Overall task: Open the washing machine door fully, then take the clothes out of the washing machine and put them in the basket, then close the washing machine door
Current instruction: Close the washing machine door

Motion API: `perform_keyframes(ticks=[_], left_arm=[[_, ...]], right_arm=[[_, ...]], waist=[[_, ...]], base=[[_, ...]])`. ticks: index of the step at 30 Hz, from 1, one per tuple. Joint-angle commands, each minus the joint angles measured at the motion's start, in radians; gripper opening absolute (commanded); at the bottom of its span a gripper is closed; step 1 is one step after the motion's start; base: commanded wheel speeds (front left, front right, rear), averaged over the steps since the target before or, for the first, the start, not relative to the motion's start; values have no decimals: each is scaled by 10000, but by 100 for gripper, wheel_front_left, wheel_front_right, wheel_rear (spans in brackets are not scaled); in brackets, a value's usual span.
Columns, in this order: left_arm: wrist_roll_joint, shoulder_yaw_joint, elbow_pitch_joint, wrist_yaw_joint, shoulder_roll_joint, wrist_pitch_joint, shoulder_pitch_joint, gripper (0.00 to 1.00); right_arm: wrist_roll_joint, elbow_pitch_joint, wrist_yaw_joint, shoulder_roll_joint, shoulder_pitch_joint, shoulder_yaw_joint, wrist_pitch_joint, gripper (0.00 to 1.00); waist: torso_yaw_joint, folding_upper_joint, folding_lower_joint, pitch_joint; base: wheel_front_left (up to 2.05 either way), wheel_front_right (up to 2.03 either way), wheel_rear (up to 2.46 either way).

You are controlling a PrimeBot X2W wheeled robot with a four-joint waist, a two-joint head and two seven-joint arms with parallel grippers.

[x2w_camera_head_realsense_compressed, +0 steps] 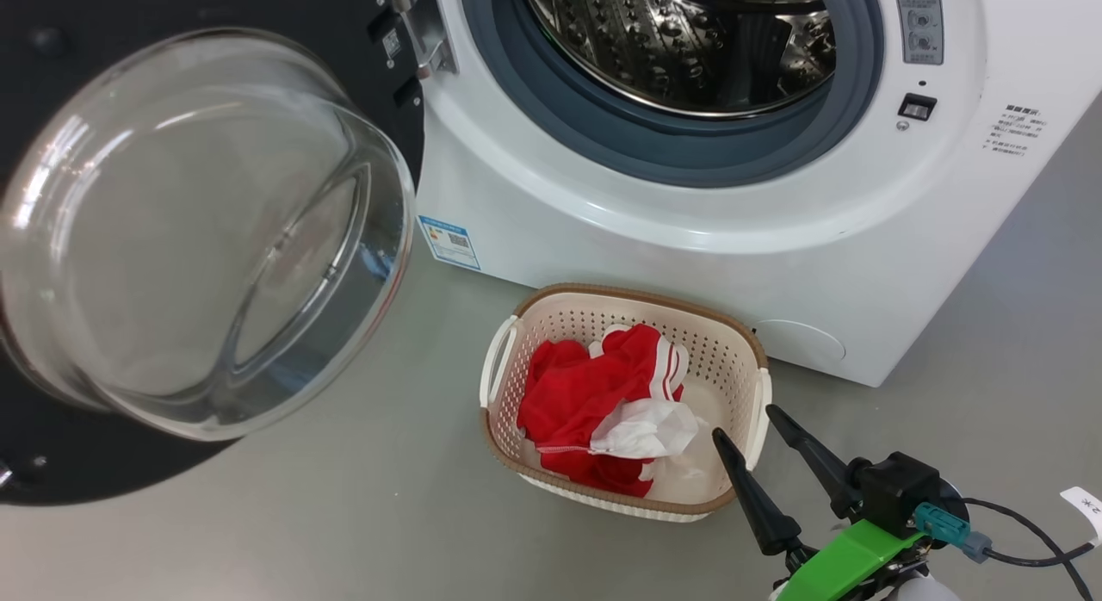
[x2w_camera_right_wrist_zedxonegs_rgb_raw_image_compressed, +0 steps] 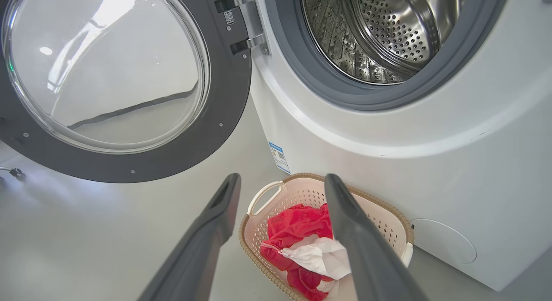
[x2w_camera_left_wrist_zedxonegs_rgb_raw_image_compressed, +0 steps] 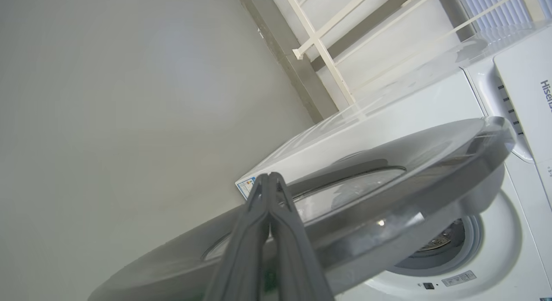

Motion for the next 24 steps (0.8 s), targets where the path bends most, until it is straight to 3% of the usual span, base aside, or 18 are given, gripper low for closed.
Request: perform_keyframes(ticks=[1,14,24], left_arm=[[-188,114,-500,-30,525,520,194,0],[-1145,187,-3795,-30,675,2560,2034,0],[-2186,702,-6686,-31,-292,3890,3172,0]], right_arm=[[-30,-221,16,-21,-70,193,-49,100],[98,-422,16,47,467,-68,-49,100],[171,-553,16,77,863,-198,-49,100]], waist=[[4,0,0,-113],[-222,0,0,-844],[-661,0,0,-1232]], base=[[0,0,0],[0,0,0],[0,0,0]])
